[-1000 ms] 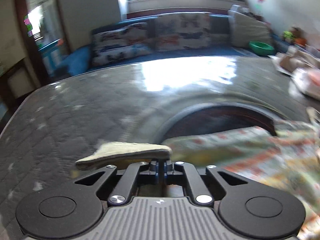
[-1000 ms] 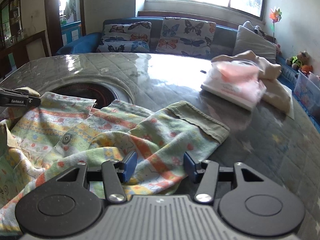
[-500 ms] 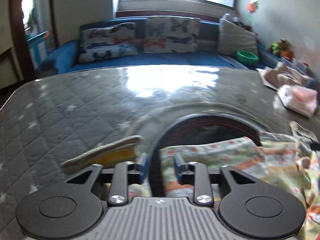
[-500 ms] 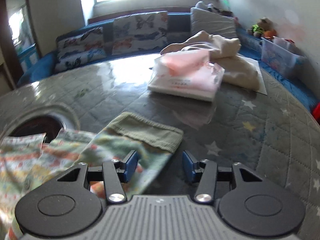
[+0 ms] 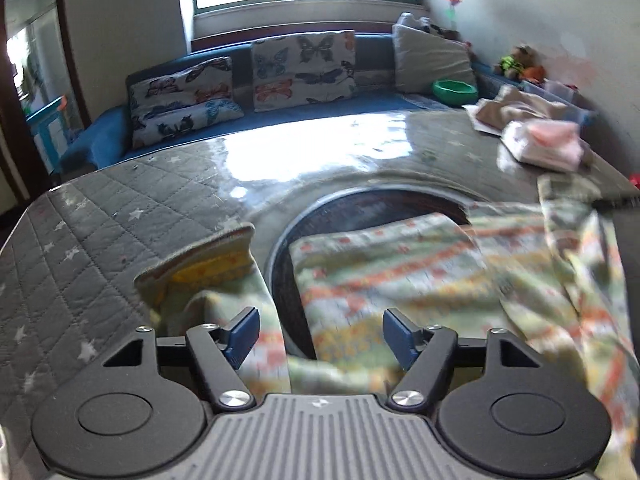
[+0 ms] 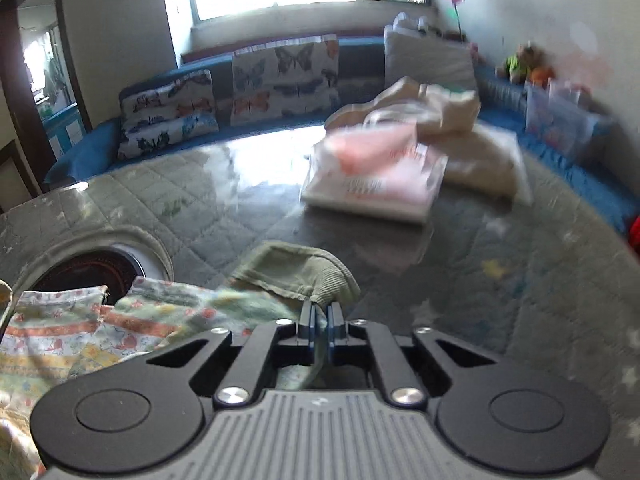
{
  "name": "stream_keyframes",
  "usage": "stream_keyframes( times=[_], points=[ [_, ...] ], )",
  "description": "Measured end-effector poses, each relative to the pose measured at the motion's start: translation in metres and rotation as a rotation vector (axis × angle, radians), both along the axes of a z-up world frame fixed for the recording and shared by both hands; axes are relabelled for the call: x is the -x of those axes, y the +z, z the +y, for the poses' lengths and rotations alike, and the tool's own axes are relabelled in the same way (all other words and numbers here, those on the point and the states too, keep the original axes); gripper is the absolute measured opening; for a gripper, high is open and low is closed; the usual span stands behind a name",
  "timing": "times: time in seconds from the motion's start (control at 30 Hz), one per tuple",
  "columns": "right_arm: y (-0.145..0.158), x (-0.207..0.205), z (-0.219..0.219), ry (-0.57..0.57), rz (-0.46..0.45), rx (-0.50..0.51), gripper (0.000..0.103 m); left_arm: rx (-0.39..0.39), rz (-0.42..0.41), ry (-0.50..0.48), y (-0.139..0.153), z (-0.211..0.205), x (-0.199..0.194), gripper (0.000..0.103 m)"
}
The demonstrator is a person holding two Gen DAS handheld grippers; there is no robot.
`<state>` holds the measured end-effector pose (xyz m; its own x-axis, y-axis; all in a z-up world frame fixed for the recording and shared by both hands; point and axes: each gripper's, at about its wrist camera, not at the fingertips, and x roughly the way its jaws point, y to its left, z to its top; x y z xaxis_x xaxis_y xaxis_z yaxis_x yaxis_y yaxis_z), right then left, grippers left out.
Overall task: Fold clothes
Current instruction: 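Spread the blanket across the mattress with the left tool while the right tool holds its edge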
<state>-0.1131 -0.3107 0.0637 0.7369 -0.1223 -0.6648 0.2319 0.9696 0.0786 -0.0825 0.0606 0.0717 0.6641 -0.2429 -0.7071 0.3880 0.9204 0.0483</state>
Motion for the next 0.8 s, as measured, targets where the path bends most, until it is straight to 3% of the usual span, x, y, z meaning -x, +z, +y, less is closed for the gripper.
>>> stream_keyframes(
  times=[0.17,0.37,0.43,0.53,0.67,0.8],
  points=[
    [0.041,0.037,-0.009,0.011,-0.083,0.109,0.005,0.042,0.029,-0.111,0.008,0.008,0.047,0.073],
    [0.067,0.094,-0.024,-0.015,-0.093,0.239,0.005,0.047,0.051,-0.284,0.007,-0.003,0.111,0.073],
    [0.066,0.108,-0.028,-0.022,-0.067,0.283,0.005,0.053,0.058,-0.333,0.005,-0.008,0.129,0.077],
    [0.05,0.126,-0.042,-0.046,0.043,0.333,0.007,0.043,0.068,-0.363,-0.001,-0.013,0.149,0.08],
    [0.026,0.138,-0.051,-0.053,0.155,0.353,0.022,0.041,0.092,-0.358,-0.011,-0.022,0.159,0.078],
    [0.039,0.152,-0.015,0.103,0.1,0.334,0.03,0.062,0.095,-0.343,-0.006,-0.017,0.155,0.075]
  ],
)
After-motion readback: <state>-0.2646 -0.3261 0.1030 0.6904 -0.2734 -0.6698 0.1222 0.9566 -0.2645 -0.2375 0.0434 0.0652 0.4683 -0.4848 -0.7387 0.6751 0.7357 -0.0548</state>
